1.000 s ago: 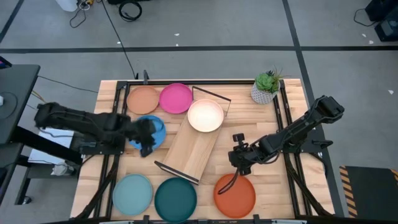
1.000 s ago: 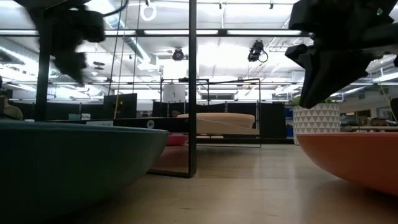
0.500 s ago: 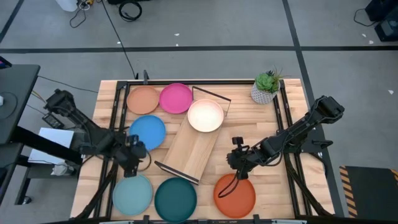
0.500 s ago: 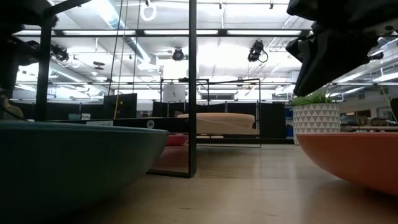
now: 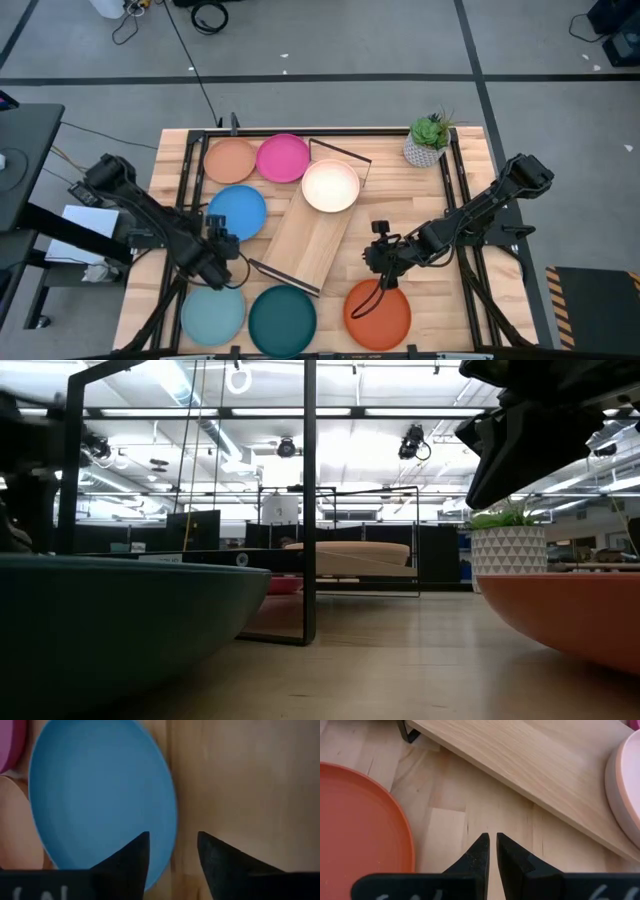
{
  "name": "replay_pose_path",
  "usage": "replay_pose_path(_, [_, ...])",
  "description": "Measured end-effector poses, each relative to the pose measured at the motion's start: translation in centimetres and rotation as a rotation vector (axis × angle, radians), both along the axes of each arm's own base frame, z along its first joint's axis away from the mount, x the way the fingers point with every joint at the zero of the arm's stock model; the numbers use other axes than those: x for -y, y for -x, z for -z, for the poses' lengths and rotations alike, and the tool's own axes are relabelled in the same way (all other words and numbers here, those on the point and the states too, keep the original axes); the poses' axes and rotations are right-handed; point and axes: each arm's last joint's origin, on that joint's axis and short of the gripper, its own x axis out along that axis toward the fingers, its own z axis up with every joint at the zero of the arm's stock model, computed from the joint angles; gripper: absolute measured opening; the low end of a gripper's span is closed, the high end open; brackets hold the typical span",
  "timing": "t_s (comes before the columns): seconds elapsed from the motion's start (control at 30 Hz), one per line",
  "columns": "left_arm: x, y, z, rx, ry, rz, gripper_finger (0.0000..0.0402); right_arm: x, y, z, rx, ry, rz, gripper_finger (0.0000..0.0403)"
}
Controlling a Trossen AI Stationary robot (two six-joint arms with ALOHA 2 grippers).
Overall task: Place and stack plates onto a shelf
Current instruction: Put the blue plate on the shelf
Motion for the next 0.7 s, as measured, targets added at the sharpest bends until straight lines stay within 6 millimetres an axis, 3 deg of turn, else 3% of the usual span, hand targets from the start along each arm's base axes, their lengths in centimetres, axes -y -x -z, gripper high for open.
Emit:
replay_pose_path(0.27, [-0.8,0.6,1.9,-0.034,0.036,-0.120,0.0166,0.0,0.0,0.0,0.003,0.010,-0.017,0.0041])
replay_pose_path(0.57, [-2.0,0.6,3.1,-0.027,0.019,-0.140,0.0123,-0.1,-0.1,-0.1,0.015,0.002,-0.020,0.0041])
replay_pose_path(0.7, [-2.0,0.6,3.9,-0.029,0.062,-0.108,0.0083,-0.4,0.0,-0.1,0.015,0.001,-0.029,0.0041])
